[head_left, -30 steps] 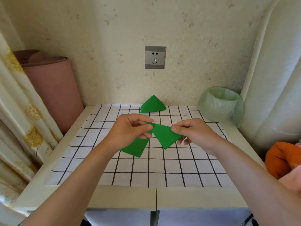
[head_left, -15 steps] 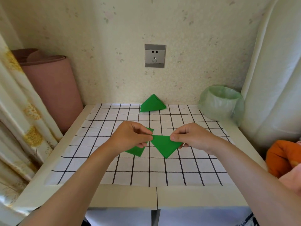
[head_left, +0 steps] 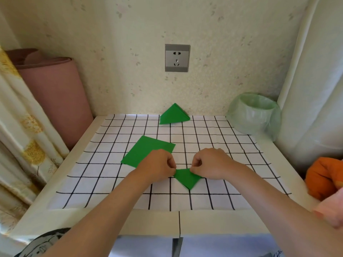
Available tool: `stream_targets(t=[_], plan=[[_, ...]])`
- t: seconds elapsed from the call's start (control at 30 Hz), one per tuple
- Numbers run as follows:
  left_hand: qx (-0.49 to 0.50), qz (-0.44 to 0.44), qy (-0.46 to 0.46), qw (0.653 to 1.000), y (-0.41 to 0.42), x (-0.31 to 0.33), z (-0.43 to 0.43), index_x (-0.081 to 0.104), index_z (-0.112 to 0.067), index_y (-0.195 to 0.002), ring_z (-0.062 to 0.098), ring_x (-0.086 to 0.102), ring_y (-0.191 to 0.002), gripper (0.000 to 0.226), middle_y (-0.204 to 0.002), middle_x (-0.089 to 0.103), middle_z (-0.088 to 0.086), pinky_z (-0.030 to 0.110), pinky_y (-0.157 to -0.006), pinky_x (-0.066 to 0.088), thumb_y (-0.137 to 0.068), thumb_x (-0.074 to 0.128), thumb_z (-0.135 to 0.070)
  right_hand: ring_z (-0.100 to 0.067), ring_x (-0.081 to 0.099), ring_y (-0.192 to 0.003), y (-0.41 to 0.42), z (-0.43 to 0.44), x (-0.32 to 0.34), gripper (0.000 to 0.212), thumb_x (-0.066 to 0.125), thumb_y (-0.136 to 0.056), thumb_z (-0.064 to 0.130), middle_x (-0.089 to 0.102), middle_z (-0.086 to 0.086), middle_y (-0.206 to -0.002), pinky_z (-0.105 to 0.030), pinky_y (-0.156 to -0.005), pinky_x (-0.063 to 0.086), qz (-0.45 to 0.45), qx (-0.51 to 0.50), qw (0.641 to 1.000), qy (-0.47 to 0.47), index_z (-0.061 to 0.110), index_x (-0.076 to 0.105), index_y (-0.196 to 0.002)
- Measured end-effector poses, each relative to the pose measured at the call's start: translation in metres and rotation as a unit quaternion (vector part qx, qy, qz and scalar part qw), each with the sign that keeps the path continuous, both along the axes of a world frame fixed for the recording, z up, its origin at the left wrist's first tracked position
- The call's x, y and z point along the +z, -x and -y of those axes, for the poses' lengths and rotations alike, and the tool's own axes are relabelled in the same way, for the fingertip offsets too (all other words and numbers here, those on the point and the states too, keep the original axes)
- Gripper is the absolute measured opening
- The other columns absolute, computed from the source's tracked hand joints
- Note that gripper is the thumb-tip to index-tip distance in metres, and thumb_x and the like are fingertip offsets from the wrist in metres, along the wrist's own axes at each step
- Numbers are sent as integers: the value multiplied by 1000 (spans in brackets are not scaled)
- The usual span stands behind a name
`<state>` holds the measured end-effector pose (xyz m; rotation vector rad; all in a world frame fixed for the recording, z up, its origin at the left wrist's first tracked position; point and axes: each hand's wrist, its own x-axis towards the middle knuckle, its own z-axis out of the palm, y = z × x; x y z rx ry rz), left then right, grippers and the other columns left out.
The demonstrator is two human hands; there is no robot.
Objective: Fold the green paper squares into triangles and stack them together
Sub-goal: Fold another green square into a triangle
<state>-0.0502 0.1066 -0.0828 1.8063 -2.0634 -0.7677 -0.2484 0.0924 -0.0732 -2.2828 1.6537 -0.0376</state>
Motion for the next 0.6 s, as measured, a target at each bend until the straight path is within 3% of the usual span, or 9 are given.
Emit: stream_targets(t=[0.17, 0.27, 0.37, 0.5, 0.6], plan=[[-37, 45, 57, 997, 1, -5, 0, 70, -26, -93, 8, 55, -91, 10, -93, 60, -9, 22, -79, 45, -85, 71, -20, -2, 51, -73, -2, -4, -2, 19, 64, -81, 51, 59, 16, -76, -37, -100, 32, -29, 28, 996, 76, 32, 64, -82], [-104, 49, 100, 988, 7, -10, -2, 73, -23, -98, 11, 47, -96, 24, -97, 54, -4, 20, -81, 37, -86, 66, -3, -2, 48, -70, -3, -6, -1, 15, 63, -82, 48, 55, 17, -73, -36, -99, 32, -25, 38, 995, 90, 33, 63, -83], [-146, 63, 94, 983, 17, -15, -9, 74, -20, -100, 13, 52, -98, 39, -104, 60, -2, 20, -82, 39, -83, 56, 10, -7, 50, -75, -4, -9, -1, 13, 62, -83, 48, 52, 17, -74, -35, -95, 32, -25, 46, 993, 102, 34, 63, -85], [-127, 48, 154, 979, 25, -19, -20, 75, -17, -96, 14, 54, -95, 23, -97, 63, -3, 29, -82, 48, -84, 57, -9, -11, 54, -82, -4, -13, -6, 14, 61, -85, 45, 54, 14, -81, -34, -88, 35, -21, 63, 989, 134, 33, 67, -87], [-105, 42, 178, 977, 28, -22, -27, 72, -17, -93, 11, 52, -92, 14, -93, 61, -4, 27, -79, 47, -84, 64, -25, -13, 52, -85, -2, -16, -11, 16, 60, -87, 45, 58, 12, -86, -33, -83, 34, -23, 78, 983, 164, 32, 69, -88]])
